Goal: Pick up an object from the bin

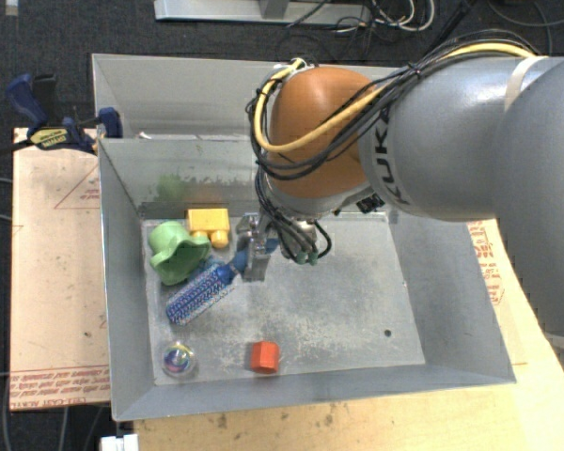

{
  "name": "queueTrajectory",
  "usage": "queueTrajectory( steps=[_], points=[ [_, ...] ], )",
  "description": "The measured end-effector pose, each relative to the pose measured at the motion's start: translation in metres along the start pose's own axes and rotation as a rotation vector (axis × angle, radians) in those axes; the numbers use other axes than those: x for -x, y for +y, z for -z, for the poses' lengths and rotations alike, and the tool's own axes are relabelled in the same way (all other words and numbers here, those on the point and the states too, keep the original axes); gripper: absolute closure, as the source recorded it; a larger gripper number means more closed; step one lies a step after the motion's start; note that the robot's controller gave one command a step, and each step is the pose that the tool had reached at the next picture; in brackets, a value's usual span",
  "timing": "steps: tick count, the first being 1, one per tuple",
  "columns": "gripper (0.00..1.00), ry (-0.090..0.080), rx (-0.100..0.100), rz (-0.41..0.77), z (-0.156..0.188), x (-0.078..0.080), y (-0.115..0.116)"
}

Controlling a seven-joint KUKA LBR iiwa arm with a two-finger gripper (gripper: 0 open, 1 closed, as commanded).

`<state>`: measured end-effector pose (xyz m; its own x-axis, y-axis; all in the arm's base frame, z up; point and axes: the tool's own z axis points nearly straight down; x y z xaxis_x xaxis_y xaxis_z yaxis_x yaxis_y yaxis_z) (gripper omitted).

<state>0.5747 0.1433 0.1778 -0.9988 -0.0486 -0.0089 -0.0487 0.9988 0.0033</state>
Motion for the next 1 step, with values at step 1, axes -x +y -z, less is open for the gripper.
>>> queueTrajectory(
  steps=[1],
  points=[
    [1.00, 0.000, -0.001, 0.011, 0.0678, 0.0057, 0.0016]
  ],
)
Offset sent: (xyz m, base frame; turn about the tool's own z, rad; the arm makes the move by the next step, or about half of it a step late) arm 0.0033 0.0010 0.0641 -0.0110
